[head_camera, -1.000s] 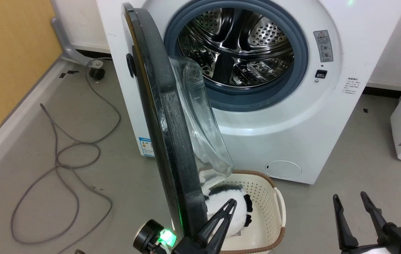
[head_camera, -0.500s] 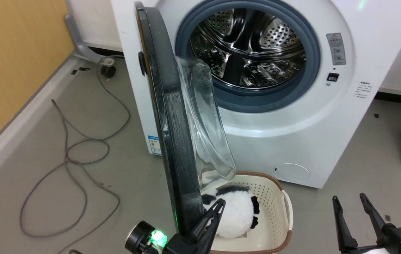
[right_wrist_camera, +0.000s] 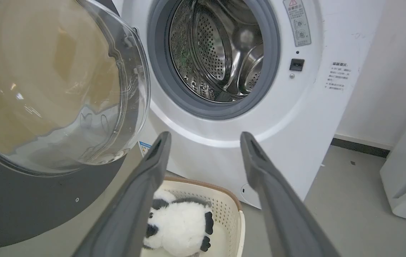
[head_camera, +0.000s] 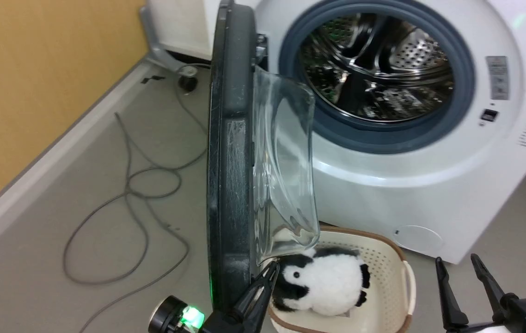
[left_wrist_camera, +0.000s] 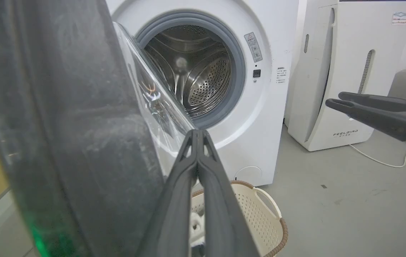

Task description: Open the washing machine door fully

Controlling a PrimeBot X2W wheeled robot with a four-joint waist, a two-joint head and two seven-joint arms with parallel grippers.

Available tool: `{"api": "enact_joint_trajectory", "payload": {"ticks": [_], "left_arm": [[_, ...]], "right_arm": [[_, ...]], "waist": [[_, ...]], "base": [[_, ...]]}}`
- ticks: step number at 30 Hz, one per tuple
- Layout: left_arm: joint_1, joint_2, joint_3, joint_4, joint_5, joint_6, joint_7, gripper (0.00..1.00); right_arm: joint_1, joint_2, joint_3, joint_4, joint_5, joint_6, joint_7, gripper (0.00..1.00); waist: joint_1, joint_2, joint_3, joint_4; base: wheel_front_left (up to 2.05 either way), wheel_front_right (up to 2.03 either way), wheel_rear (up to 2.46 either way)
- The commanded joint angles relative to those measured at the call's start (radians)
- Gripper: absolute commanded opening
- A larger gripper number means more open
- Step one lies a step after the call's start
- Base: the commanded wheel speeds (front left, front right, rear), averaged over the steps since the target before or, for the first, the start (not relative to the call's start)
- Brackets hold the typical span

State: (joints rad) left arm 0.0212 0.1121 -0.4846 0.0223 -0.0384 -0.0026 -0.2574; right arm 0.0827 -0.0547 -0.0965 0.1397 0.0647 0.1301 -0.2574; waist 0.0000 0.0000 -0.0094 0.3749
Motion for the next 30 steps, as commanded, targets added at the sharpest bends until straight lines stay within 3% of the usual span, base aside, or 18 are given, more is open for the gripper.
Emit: {"api": "enact_joint_trajectory", "payload": {"ticks": [1,9,17,30], "left_arm": [[0.008,0.009,0.011,-0.002,0.003,0.005,-0.004,0.00],[0.004,0.017,0.044,-0.003,-0.003,0.016,-0.004,0.00],[-0.007,0.039,0.155,-0.002,-0.029,0.049,-0.004,0.00],[-0.066,0.065,0.310,0.072,-0.060,0.065,-0.004,0.00]], "right_arm": [[0.000,0.005,0.001,0.002,0.006,0.001,-0.004,1.00],[-0.011,0.005,0.009,0.006,0.008,0.001,-0.004,1.00],[-0.047,0.005,0.035,0.018,-0.015,0.001,-0.004,1.00],[-0.072,0.005,0.045,0.034,-0.039,0.001,-0.004,1.00]], "waist": [[0.0000,0.0000,0.006,0.032],[0.0000,0.0000,0.019,0.126],[0.0000,0.0000,0.049,0.148],[0.0000,0.0000,0.088,0.167]], "base": [[0.00,0.00,0.00],[0.00,0.00,0.00],[0.00,0.00,0.00],[0.00,0.00,0.00]]}}
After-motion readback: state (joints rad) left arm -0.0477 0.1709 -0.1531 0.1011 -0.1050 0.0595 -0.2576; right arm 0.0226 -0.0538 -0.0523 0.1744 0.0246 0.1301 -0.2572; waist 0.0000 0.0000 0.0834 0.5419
